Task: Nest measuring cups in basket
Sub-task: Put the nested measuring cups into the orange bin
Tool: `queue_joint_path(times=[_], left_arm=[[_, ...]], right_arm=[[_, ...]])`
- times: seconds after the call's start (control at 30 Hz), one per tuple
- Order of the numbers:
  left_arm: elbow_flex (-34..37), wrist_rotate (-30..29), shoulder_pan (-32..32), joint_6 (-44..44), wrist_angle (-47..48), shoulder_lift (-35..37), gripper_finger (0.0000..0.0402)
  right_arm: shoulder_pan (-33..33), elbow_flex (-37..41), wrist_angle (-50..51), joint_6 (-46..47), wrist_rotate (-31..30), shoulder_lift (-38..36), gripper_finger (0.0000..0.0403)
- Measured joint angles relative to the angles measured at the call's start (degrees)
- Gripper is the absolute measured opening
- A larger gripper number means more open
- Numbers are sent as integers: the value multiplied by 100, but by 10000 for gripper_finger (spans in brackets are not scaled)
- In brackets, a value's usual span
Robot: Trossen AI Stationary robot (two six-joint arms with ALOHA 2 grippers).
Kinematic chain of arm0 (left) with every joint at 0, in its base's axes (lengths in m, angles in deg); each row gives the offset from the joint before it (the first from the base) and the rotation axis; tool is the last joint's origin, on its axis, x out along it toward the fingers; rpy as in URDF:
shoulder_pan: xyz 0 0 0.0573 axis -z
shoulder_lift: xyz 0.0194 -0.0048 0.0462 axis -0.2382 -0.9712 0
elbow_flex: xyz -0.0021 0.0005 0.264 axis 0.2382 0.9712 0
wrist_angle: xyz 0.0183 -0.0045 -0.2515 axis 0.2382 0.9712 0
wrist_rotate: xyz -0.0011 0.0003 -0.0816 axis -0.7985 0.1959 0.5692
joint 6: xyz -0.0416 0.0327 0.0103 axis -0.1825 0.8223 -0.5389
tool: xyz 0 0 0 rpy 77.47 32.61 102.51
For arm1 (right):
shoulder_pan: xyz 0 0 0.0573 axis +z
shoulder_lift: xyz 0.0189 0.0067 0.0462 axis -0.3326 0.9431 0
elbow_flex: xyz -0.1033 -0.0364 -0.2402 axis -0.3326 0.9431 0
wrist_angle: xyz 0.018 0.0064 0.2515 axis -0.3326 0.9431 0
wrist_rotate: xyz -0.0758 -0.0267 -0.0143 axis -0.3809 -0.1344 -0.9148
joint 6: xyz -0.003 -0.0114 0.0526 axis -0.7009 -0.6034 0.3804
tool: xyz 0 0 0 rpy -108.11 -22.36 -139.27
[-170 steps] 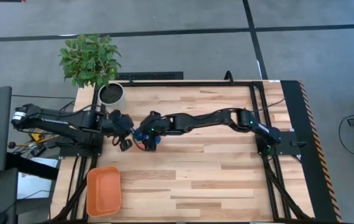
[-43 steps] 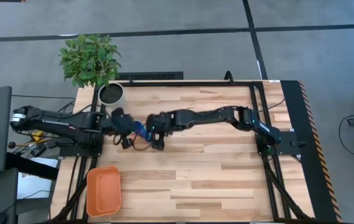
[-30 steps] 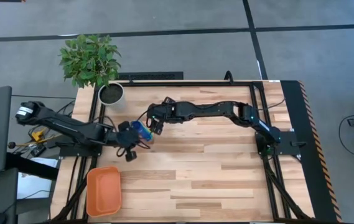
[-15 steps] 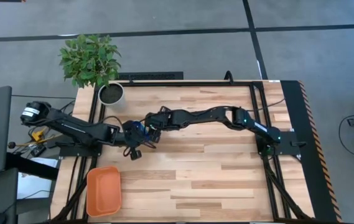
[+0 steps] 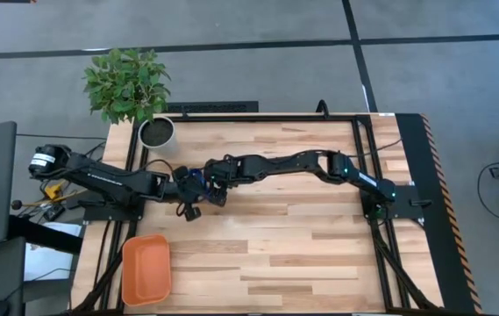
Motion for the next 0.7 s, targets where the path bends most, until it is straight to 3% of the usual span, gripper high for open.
queue_joint_path(times=[0.5, 0.7], left_arm=[[-2, 30, 0, -39, -137, 18, 0], [-2, 45, 0, -265, 61, 439, 0]], right_arm=[[56, -421, 586, -50, -20, 0, 275], [56, -590, 851, -50, -23, 0, 275]])
